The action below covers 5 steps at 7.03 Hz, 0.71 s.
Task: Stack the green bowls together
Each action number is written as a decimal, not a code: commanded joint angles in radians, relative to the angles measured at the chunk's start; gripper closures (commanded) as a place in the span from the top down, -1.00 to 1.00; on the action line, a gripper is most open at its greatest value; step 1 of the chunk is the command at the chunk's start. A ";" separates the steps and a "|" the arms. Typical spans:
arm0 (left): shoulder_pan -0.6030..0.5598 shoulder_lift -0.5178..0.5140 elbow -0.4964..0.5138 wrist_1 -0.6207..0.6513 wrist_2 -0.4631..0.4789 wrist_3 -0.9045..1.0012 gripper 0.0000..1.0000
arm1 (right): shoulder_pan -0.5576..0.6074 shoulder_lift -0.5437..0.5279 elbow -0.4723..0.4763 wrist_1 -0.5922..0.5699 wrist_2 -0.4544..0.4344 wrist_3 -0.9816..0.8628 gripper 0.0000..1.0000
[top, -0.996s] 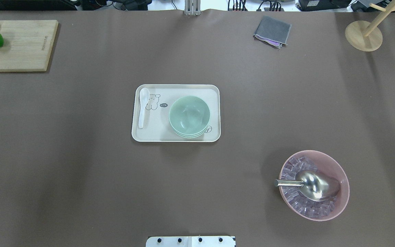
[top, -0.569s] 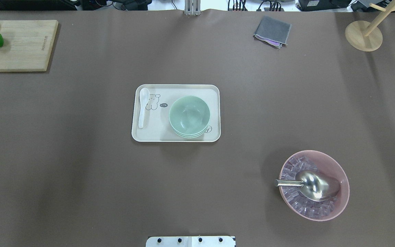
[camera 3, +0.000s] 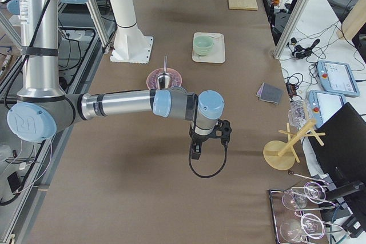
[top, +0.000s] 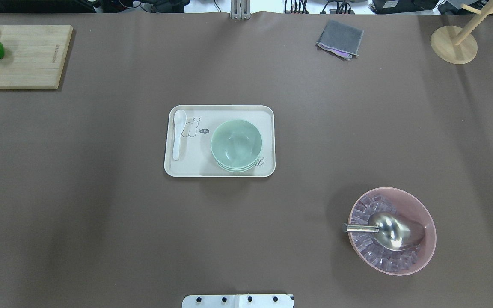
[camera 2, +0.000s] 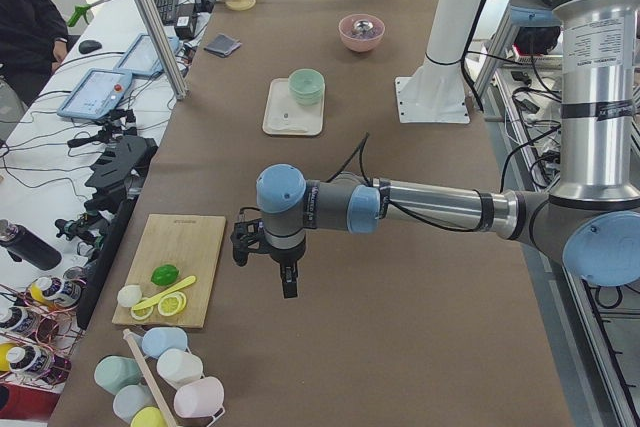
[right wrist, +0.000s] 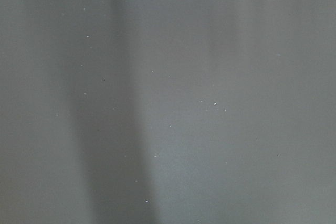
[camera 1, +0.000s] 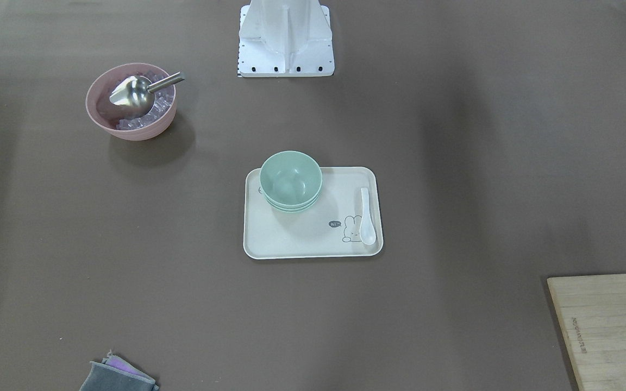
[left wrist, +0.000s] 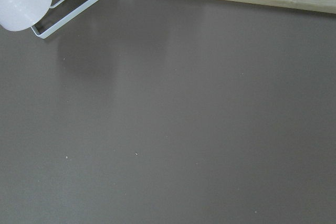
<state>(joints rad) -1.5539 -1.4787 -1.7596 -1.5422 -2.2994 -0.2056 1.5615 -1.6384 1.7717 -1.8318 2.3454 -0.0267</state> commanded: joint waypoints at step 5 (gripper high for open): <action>0.002 -0.003 0.002 0.001 0.000 0.000 0.96 | 0.000 -0.003 0.008 0.002 -0.028 -0.006 1.00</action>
